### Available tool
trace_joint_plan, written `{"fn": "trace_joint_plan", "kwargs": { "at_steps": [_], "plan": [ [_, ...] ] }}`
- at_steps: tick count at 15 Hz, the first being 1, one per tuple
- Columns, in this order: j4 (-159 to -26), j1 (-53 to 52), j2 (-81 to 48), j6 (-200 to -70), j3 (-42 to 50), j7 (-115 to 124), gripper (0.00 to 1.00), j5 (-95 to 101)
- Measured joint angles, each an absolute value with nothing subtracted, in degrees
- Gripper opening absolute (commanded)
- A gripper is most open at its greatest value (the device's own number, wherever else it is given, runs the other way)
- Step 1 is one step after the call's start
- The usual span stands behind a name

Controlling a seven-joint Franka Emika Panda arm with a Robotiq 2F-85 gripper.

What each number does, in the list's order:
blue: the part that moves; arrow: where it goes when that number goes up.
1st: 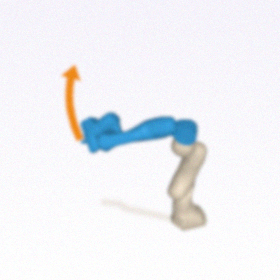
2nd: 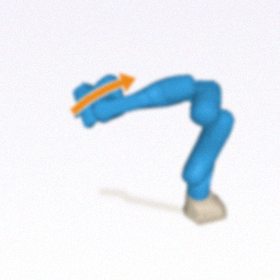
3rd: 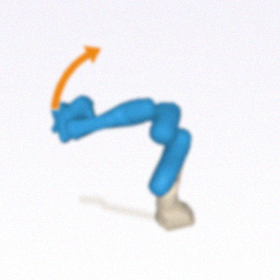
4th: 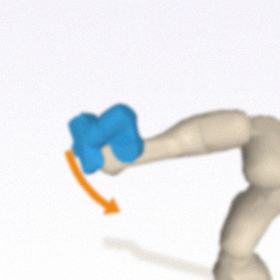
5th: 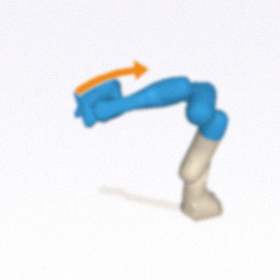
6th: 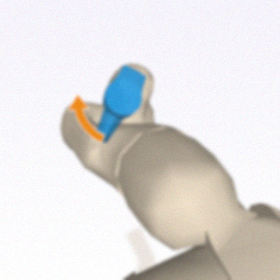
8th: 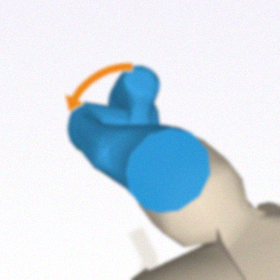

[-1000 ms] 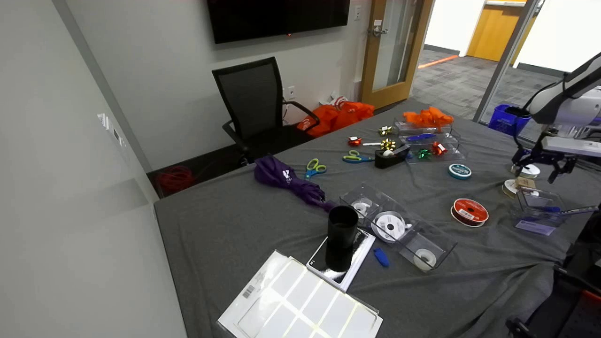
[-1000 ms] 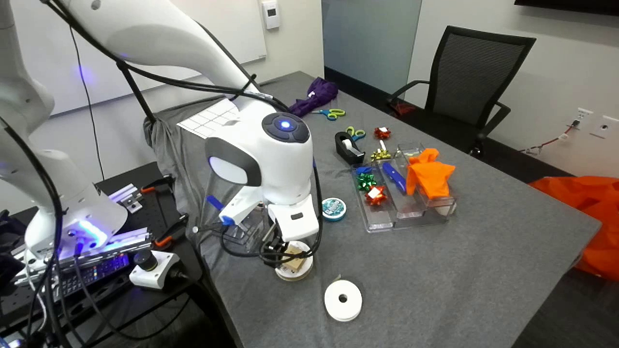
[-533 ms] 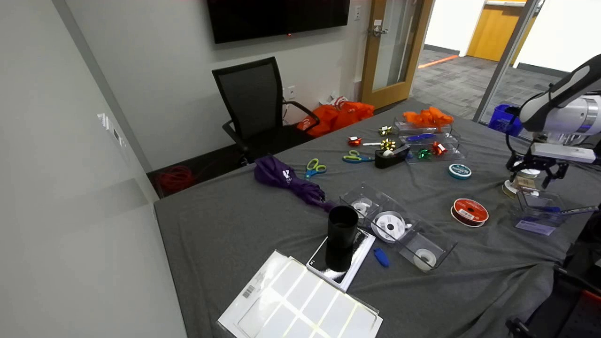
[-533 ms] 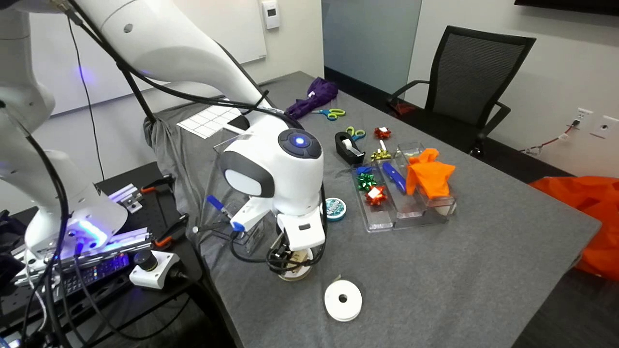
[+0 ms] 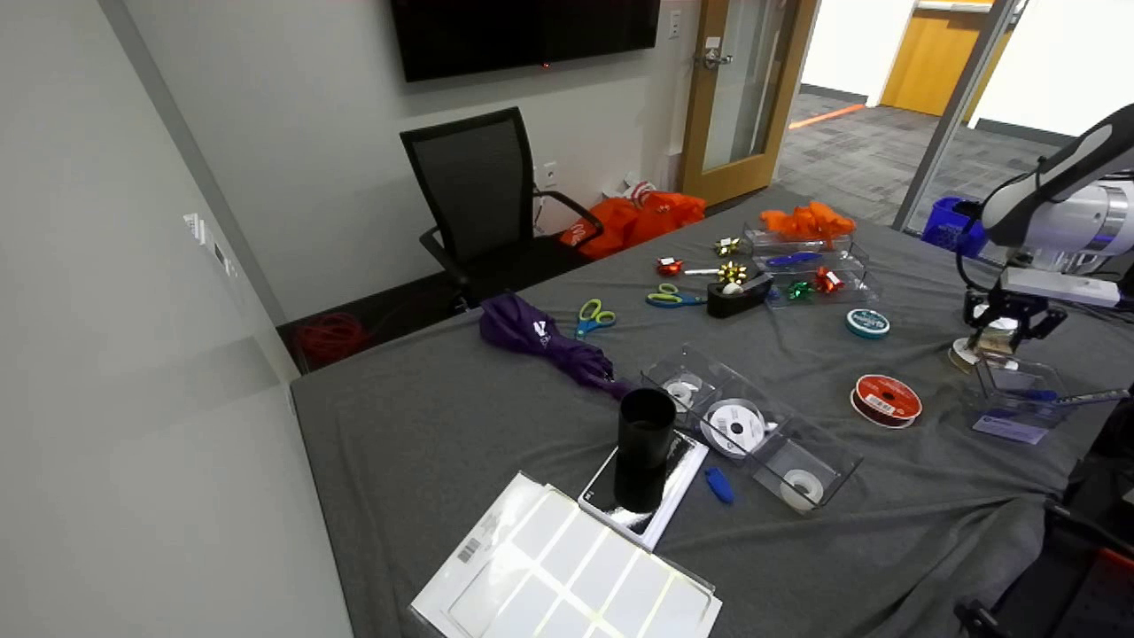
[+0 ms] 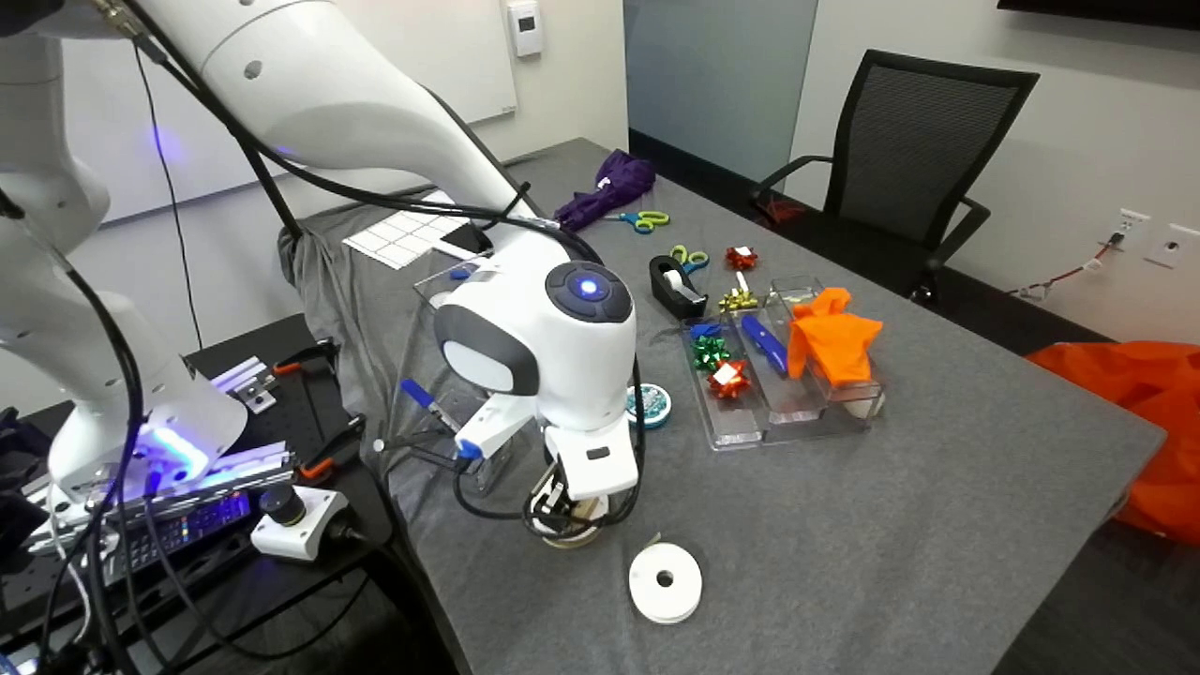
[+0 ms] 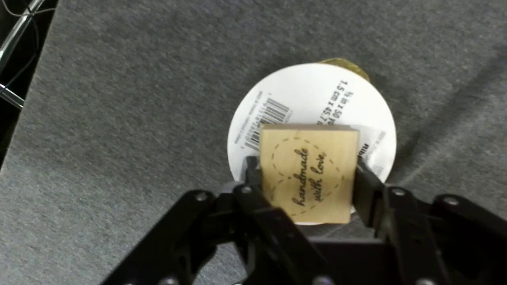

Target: Move the object across the table and place it in the box

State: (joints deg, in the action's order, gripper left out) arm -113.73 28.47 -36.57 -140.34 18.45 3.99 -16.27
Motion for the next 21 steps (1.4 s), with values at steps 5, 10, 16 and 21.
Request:
{"fn": "trace_joint_plan", "kwargs": {
  "at_steps": [5, 10, 16, 21],
  "plan": [
    [-113.55, 29.24, -36.04, -139.7, 17.84, 3.74, 0.31, -17.39],
    [-114.3, 29.52, -30.39, -133.82, 15.69, 3.96, 0.31, -23.47],
    [-118.12, 24.91, -21.24, -129.6, 14.9, 10.88, 0.31, -26.2],
    [-121.83, 19.11, -15.93, -129.64, 14.83, 17.4, 0.56, -25.97]
  ]
}}
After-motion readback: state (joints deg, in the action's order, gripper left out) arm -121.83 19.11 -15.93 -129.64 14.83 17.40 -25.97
